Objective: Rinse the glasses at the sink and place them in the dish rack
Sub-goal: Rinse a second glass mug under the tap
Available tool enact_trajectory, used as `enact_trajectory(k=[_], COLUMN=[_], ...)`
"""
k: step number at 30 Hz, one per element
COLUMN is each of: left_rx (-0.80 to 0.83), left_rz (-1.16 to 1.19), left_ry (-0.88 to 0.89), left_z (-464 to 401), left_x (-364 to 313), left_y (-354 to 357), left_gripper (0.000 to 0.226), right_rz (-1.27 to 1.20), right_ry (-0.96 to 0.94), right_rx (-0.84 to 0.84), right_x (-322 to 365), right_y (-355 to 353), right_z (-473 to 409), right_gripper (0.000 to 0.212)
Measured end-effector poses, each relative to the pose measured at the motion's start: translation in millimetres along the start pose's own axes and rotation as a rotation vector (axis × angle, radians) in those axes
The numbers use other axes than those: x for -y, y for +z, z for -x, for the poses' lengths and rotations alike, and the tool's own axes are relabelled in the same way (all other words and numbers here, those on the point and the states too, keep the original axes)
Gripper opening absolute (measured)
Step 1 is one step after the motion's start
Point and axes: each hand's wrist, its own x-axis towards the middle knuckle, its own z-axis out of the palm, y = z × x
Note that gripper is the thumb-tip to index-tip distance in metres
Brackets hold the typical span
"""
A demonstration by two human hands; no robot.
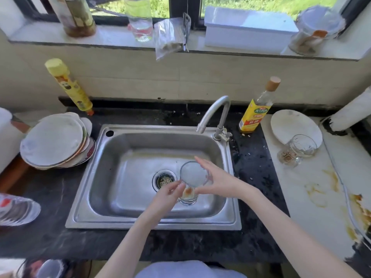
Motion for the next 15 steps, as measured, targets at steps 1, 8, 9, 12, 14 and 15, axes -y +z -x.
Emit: enact_trajectory(k=[1, 8, 9, 12, 14, 15], left_rx=[-0.014, 0.002, 0.002, 0.001, -0.001, -0.005], left_rz=[-0.007, 0.011, 0.006, 0.011, 0.036, 0.047], left_ry=[-0.013, -0.044, -0.05, -0.072, -0.089, -0.101], left_z=[-4, -37, -43, -58, -67, -71], left_x=[3, -1, -2, -8, -8, -8], left_y=[-2, -4, -5, -6, -8, -7], left_gripper=[0.024, 0.014, 0.014, 0.015, 0.015, 0.015], right_rz=[-0.065, 0.063, 0.076, 0.141, 0.133, 0.103], right_ry=[0.03, 0.221, 0.218, 0.224, 0.209, 0.209], right_rx=[0.011, -0.638, -0.643, -0.54, -0.551, -0.585], right_x=[-3, -47, -49, -56, -61, -63], right_y=[-5, -61, -70, -88, -88, -84], right_z=[-1, -46, -55, -84, -96, -97], right_gripper=[0.085, 0.043, 0.046, 0.053, 0.048, 0.046])
